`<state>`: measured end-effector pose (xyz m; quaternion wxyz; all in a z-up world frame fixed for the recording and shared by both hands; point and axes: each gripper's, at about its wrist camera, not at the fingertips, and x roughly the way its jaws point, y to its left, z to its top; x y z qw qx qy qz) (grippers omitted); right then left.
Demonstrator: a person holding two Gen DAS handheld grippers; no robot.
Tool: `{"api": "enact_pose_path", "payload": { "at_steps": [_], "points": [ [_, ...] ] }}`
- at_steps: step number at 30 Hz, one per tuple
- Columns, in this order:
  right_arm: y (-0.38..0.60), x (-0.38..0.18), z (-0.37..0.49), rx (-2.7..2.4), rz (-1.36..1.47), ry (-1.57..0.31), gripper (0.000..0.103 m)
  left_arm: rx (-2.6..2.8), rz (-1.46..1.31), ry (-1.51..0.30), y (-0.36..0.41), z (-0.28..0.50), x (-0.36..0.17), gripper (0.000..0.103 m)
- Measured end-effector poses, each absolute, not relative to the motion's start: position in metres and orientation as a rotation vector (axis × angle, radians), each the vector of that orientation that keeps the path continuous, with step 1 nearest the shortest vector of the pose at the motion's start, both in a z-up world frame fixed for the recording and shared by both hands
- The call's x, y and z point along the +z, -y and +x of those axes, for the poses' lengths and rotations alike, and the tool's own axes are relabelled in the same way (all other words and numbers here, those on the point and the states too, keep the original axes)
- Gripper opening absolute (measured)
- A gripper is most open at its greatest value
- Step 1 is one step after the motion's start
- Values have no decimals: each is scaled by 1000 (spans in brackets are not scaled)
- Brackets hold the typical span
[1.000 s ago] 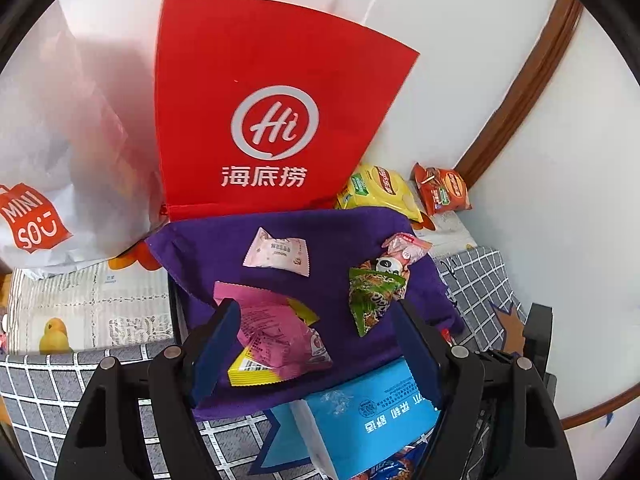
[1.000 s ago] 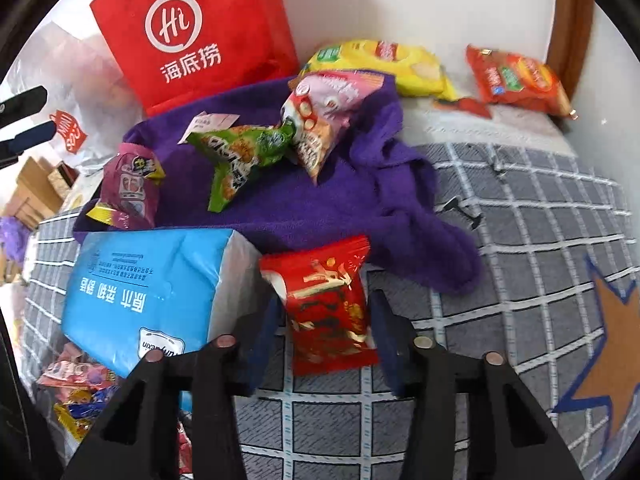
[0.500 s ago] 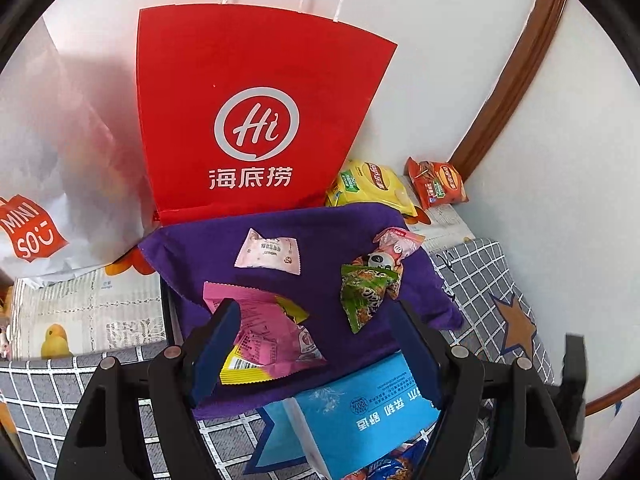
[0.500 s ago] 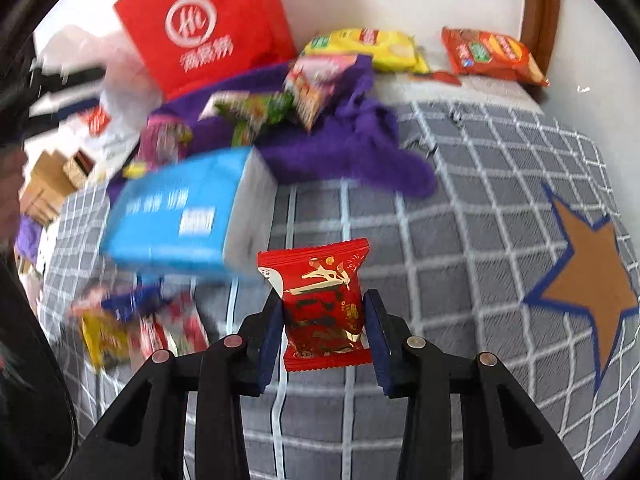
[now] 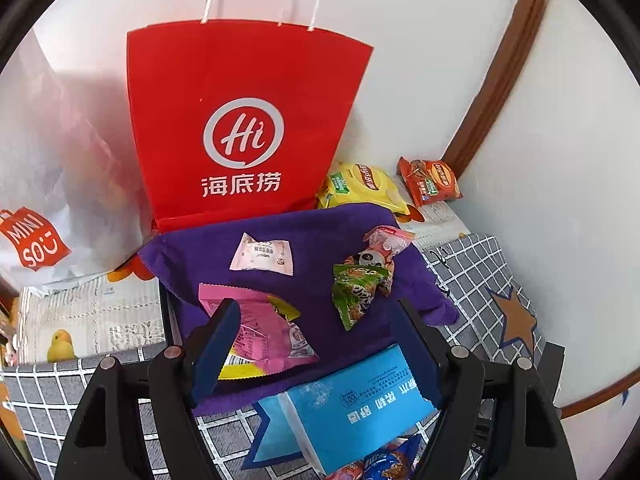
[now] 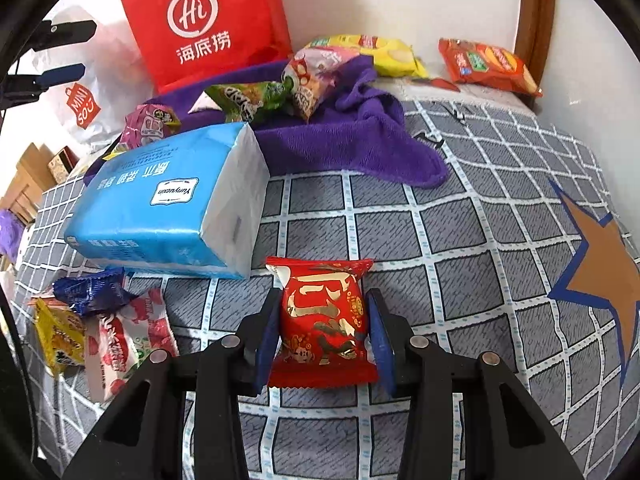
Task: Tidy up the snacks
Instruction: 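Move the right tool back down onto the red-gold snack bag, then grasp the red-gold bag with the right tool while the left grasps a pink wrapper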
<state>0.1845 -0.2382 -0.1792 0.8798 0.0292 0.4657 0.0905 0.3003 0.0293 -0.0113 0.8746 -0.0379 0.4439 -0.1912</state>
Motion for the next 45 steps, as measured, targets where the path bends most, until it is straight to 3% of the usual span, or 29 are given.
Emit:
{"api": "enact_pose_path", "payload": {
  "at_steps": [11,25,33,45],
  "points": [
    [236,-183,180,147,29,-897,42,-361,4,-971,-30,267,-13,76],
    [233,-184,180,154,27,-898,44,-279,-154,-1115,-95,165,-93,74],
    [232,-184,181,155,25,-897,44,-278,-132,-1146,-91,130,-118,74],
    [235,-180,176,163,25,-907,40,-200,-76,-1130,-77,145,-146,48]
  ]
}}
